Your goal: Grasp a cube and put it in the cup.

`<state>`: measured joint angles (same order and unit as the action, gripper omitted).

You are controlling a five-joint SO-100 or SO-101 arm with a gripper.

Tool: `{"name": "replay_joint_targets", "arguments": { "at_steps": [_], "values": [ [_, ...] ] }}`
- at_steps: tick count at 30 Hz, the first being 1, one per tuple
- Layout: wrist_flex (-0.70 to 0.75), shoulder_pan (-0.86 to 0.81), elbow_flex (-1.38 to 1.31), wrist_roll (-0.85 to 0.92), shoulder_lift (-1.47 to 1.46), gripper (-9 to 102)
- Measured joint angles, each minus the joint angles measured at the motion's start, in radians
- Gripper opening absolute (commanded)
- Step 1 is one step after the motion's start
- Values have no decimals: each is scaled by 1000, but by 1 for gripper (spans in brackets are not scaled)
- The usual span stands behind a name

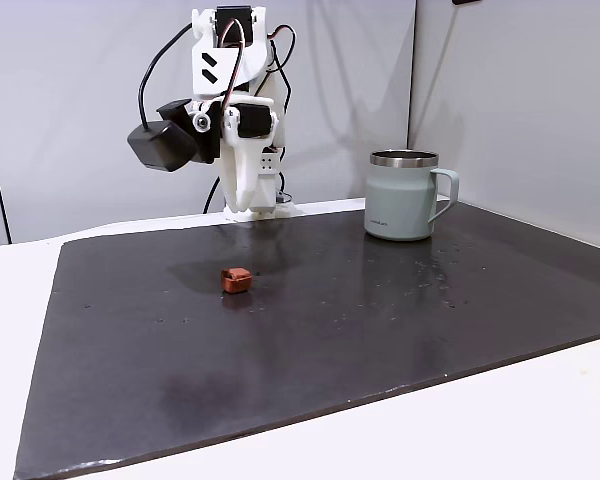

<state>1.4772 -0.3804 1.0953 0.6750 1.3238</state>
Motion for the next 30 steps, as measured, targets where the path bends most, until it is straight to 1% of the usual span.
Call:
{"name": "replay_joint_targets", "arguments": {
  "at_steps": [2, 5, 12, 17, 24, 30],
  "values": [
    [9, -8, -18, 0, -14, 25],
    [29, -15, -60, 0, -46, 30],
    [143, -17, -227, 0, -169, 30],
    [161, -25, -241, 0, -187, 29],
    [163, -38, -256, 5, -293, 28],
    [212, -51, -394, 6, -426, 27]
  ]
}}
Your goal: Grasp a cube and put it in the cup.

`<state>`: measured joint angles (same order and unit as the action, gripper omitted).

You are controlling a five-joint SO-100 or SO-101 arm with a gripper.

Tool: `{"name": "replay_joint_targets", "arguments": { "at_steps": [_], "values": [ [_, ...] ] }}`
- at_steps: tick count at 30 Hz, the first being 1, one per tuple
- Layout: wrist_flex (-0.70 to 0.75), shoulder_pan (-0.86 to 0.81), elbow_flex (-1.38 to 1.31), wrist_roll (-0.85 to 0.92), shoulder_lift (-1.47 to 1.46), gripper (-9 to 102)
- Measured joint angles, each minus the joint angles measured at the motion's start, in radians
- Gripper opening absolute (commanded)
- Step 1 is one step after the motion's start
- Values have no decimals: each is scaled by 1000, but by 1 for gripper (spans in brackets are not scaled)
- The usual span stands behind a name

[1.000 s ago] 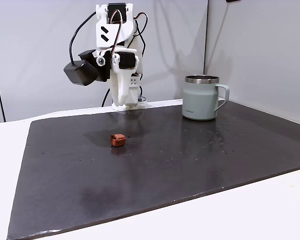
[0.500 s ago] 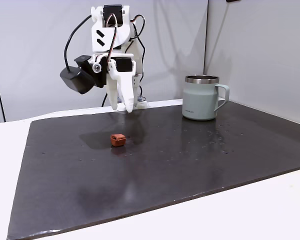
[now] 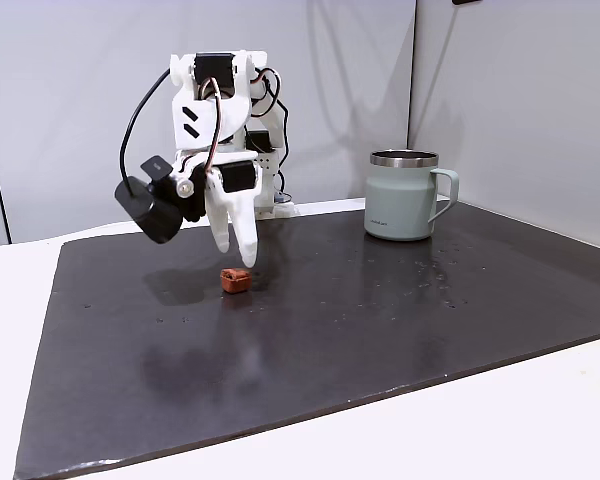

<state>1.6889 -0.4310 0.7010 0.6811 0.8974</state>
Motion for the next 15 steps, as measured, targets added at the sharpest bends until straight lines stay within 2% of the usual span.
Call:
{"name": "replay_joint_targets", "arguments": {
  "at_steps": [6, 15],
  "values": [
    [83, -12, -245, 0, -155, 27],
    [97, -17, -345, 0, -247, 26]
  ]
}}
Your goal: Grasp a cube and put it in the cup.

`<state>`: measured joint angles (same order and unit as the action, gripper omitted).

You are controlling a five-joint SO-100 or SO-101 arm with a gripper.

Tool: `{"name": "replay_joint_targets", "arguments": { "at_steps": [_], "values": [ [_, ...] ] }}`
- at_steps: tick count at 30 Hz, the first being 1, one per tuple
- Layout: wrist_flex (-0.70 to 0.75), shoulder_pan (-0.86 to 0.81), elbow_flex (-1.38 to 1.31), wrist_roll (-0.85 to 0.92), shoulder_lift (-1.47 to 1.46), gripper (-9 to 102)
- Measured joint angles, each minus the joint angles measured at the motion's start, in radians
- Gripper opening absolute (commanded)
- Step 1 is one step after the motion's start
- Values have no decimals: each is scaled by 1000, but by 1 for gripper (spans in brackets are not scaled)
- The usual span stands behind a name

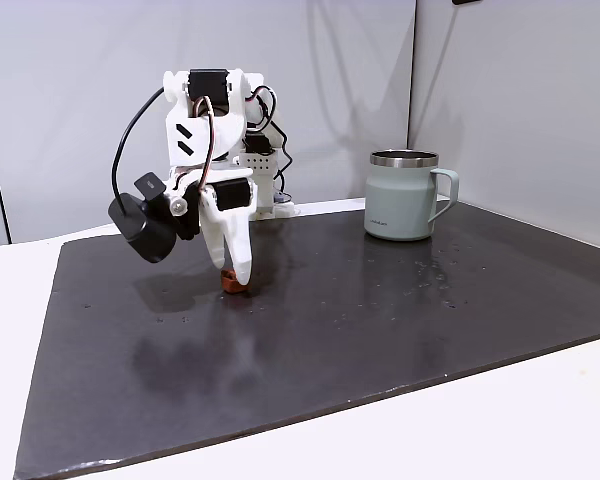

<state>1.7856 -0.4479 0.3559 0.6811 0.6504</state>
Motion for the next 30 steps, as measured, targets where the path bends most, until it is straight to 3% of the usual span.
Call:
{"name": "replay_joint_targets", "arguments": {
  "at_steps": [13, 30],
  "values": [
    [0, 23, -63, -3, -72, 23],
    [0, 17, -84, -2, -94, 4]
  ]
}}
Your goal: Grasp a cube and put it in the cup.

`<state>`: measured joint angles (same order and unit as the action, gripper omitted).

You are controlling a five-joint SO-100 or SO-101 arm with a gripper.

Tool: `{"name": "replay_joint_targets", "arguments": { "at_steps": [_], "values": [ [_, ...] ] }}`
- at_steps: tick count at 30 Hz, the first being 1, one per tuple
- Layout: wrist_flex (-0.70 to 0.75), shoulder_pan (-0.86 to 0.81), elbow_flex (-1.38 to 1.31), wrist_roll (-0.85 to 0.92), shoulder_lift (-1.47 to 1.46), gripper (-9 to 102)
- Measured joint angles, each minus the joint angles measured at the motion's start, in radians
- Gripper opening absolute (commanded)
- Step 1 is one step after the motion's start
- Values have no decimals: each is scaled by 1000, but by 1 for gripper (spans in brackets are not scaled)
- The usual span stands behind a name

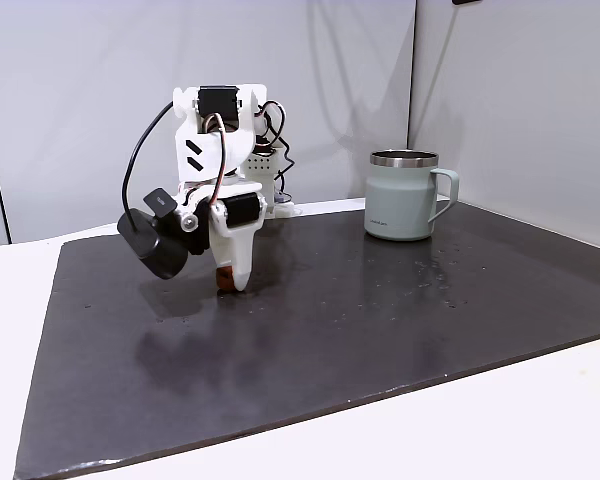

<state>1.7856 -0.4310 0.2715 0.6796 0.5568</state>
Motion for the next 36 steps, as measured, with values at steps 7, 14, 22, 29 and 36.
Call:
{"name": "replay_joint_targets", "arguments": {
  "at_steps": [7, 14, 22, 29, 36],
  "values": [
    [0, -11, 0, 0, 0, 3],
    [5, -12, 6, -12, 38, 3],
    [8, 8, 132, -48, 293, 2],
    [11, 66, 307, -61, 554, 3],
    [11, 124, 437, -80, 721, 3]
  ]
}}
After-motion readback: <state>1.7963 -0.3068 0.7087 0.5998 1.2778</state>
